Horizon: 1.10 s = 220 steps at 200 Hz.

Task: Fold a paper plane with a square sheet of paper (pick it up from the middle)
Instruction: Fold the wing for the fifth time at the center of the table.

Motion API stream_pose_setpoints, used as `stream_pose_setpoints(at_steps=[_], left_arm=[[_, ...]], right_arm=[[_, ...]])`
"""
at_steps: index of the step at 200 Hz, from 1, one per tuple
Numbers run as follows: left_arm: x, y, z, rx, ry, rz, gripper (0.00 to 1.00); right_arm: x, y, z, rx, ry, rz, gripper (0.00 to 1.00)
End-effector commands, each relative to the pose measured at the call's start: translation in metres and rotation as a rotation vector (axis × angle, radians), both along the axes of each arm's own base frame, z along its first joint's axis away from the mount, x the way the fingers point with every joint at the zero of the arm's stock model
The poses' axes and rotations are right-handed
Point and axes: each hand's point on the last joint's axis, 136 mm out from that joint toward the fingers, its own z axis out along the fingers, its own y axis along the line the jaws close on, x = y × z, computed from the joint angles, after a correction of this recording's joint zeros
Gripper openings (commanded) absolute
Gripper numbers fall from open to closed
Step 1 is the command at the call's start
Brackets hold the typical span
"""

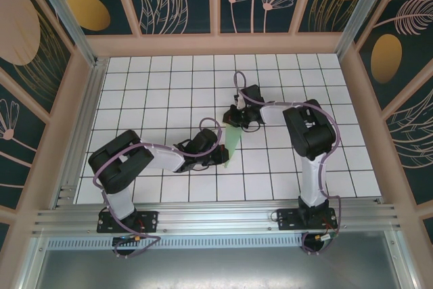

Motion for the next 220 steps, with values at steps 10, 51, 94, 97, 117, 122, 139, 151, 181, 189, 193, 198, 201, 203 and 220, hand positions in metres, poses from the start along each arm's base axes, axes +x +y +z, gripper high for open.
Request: stream_pose_setpoints(at_steps=[10, 51, 94, 97, 117, 122, 139, 151, 181, 189, 193, 198, 201, 203, 220], left_arm=[[-0.051, 0.043, -0.066, 0.232, 0.189, -0.059, 0.0], [-0.046, 0.041, -0.063, 0.227, 0.178, -0.047, 0.0], [-0.043, 0.037, -0.062, 0.22, 0.168, -0.041, 0.0], [-0.043, 0.037, -0.062, 0.221, 0.168, -0.041, 0.0], [-0.04, 0.035, -0.06, 0.214, 0.161, -0.041, 0.0], [-0.04, 0.035, -0.06, 0.215, 0.161, -0.04, 0.0], [-0.04, 0.034, -0.058, 0.212, 0.157, -0.04, 0.0], [-0.039, 0.033, -0.057, 0.208, 0.154, -0.039, 0.0], [-0.037, 0.03, -0.055, 0.201, 0.149, -0.042, 0.0], [-0.037, 0.03, -0.054, 0.199, 0.15, -0.044, 0.0], [-0.037, 0.029, -0.054, 0.198, 0.149, -0.045, 0.0], [-0.036, 0.028, -0.053, 0.194, 0.147, -0.046, 0.0], [-0.037, 0.028, -0.053, 0.193, 0.148, -0.047, 0.0], [-0.036, 0.028, -0.052, 0.192, 0.147, -0.047, 0.0], [-0.036, 0.025, -0.047, 0.179, 0.142, -0.055, 0.01]], right_arm=[[0.043, -0.017, 0.004, -0.052, -0.102, -0.072, 0.03], [0.038, -0.02, 0.07, -0.013, -0.204, -0.064, 0.04], [-0.019, -0.028, 0.08, -0.024, -0.175, -0.04, 0.04], [-0.023, -0.028, 0.078, -0.025, -0.167, -0.037, 0.05], [-0.047, -0.025, 0.062, -0.033, -0.113, -0.025, 0.04], [-0.051, -0.024, 0.057, -0.033, -0.099, -0.021, 0.04], [-0.066, -0.017, 0.042, -0.023, -0.055, 0.003, 0.04], [-0.072, -0.013, 0.034, -0.021, -0.033, 0.016, 0.04], [-0.08, -0.009, 0.017, -0.012, 0.01, 0.047, 0.04], [-0.082, -0.009, 0.012, -0.015, 0.024, 0.055, 0.04], [-0.083, -0.009, 0.008, -0.018, 0.033, 0.058, 0.04], [-0.084, -0.009, 0.004, -0.019, 0.042, 0.064, 0.04], [-0.085, -0.009, 0.002, -0.021, 0.046, 0.065, 0.04], [-0.085, -0.009, 0.001, -0.023, 0.05, 0.066, 0.04], [-0.087, -0.013, -0.011, -0.041, 0.073, 0.063, 0.03]])
